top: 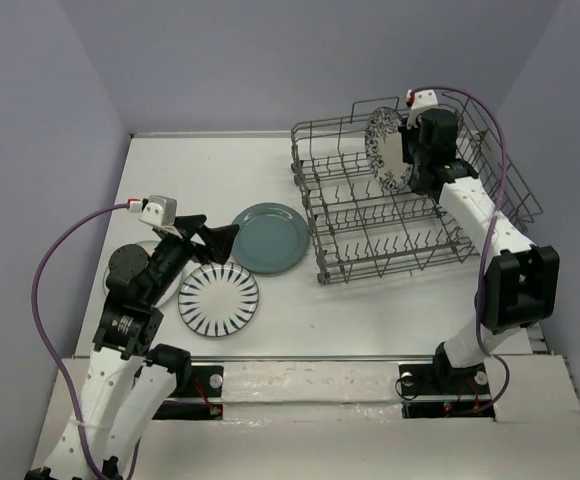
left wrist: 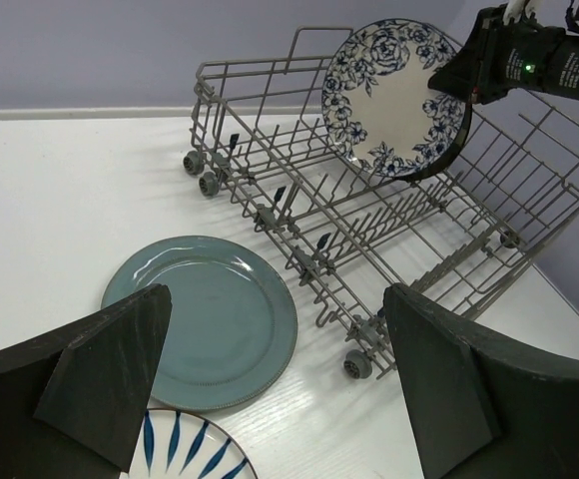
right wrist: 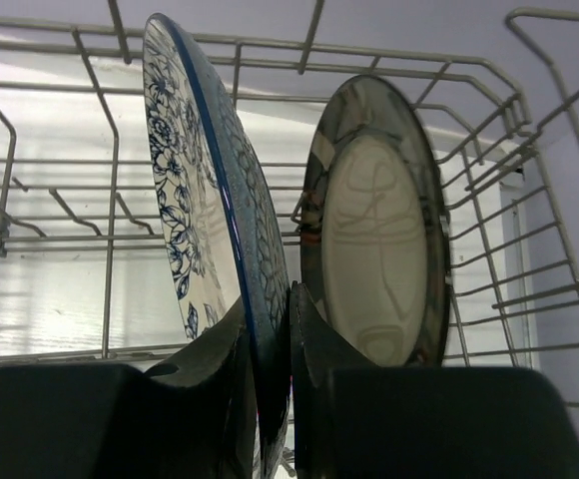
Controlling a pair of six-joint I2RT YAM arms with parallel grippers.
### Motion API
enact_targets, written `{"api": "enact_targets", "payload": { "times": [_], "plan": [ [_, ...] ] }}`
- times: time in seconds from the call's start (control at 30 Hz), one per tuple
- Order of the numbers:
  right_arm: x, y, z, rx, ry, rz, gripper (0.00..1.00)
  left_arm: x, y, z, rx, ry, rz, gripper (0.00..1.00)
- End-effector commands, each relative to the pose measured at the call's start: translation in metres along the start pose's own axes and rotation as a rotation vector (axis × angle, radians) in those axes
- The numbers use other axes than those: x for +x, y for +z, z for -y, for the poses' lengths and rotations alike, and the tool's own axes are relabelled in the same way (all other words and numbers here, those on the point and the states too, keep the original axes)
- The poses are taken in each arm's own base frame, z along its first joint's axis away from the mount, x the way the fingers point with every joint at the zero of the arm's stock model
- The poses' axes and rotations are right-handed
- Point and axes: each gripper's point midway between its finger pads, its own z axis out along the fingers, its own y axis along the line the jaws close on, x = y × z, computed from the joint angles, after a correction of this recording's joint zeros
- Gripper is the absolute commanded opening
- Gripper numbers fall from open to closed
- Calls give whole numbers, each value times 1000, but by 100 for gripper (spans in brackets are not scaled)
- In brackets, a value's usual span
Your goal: Load the plates into the dish rack
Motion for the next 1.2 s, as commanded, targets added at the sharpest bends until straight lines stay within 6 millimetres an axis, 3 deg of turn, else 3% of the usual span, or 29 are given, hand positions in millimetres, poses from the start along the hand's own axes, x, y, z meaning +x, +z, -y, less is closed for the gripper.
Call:
{"api": "enact_targets", "payload": {
  "times": [0.0,0.17,0.4,0.53,0.83,0.93,0.97,1.07,1.17],
  "plan": [
    [-127,-63,59,199,160,397,7,-4,1,1,5,19,21,99],
    [-117,-57,58,205,130,376,7,-6,0,1,3,20,26,99],
    [-63,-19,36,153,73,254,7,-7,0,1,4,22,29,99],
    [-46,-8,23,92,30,221,7,-7,0,1,3,22,31,99],
    [-16,3,11,47,-16,161,8,-4,1,0,1,20,20,99],
    [-10,8,11,58,-6,139,24,-4,2,-3,-12,19,20,99],
    [-10,8,13,69,-1,136,35,-3,3,-4,-16,18,17,99],
    [-14,7,15,81,30,133,53,0,7,-11,-52,10,7,99],
    [-22,0,14,73,79,145,61,15,13,-21,-91,-5,-57,99]
  ]
}}
